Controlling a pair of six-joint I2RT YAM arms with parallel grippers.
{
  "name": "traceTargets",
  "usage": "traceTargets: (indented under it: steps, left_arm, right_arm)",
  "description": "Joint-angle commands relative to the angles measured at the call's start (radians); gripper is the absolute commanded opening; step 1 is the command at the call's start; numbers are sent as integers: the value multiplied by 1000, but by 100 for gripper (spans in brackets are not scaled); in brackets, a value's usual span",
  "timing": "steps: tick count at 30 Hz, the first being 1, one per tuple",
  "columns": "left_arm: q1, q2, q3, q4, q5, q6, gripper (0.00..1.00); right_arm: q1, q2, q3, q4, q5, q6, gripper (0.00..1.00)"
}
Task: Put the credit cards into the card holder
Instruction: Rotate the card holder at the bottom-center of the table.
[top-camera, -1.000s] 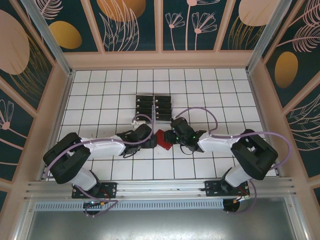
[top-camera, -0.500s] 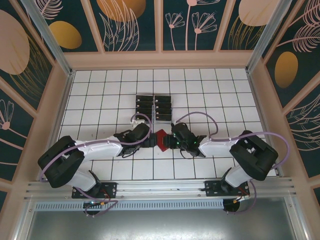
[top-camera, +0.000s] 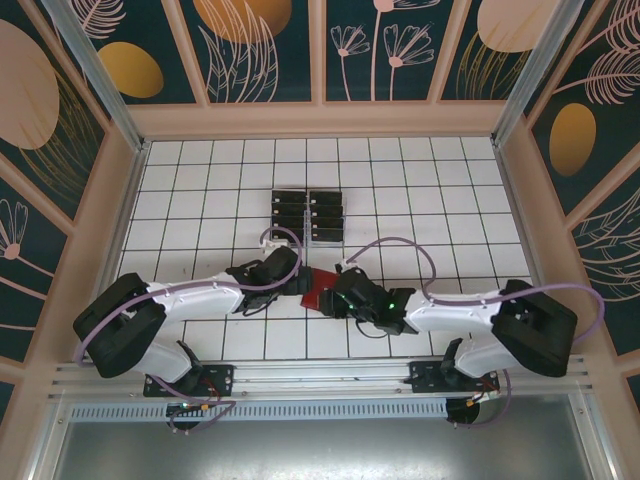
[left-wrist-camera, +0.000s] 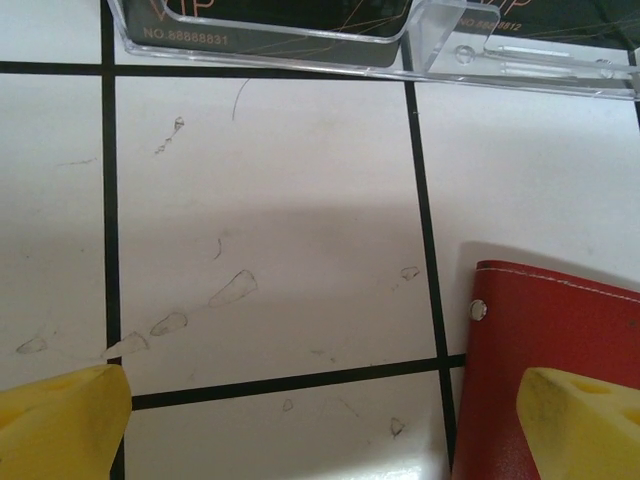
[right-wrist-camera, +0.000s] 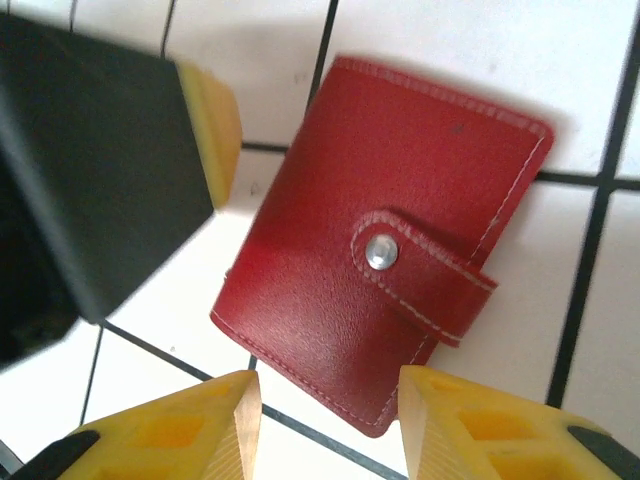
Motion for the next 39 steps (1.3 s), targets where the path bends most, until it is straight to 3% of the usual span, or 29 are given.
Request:
traceTargets:
  steps: [1, 11, 24, 39]
  left_arm:
    - [0, -39, -36, -26, -9, -6, 99]
    - [0, -58, -61, -39, 6, 32, 99]
    - [-2, -65, -126, -15, 41, 8, 98]
    - [-19, -48, -155, 1, 74, -25, 98]
  right_arm:
    - [-7, -45, 90, -175, 130, 5, 43]
    - [-33, 73, 244, -358, 210, 52, 45]
    - [-166, 160, 171, -134, 50, 29, 45]
    - [-205, 294, 210, -25, -69, -9, 45]
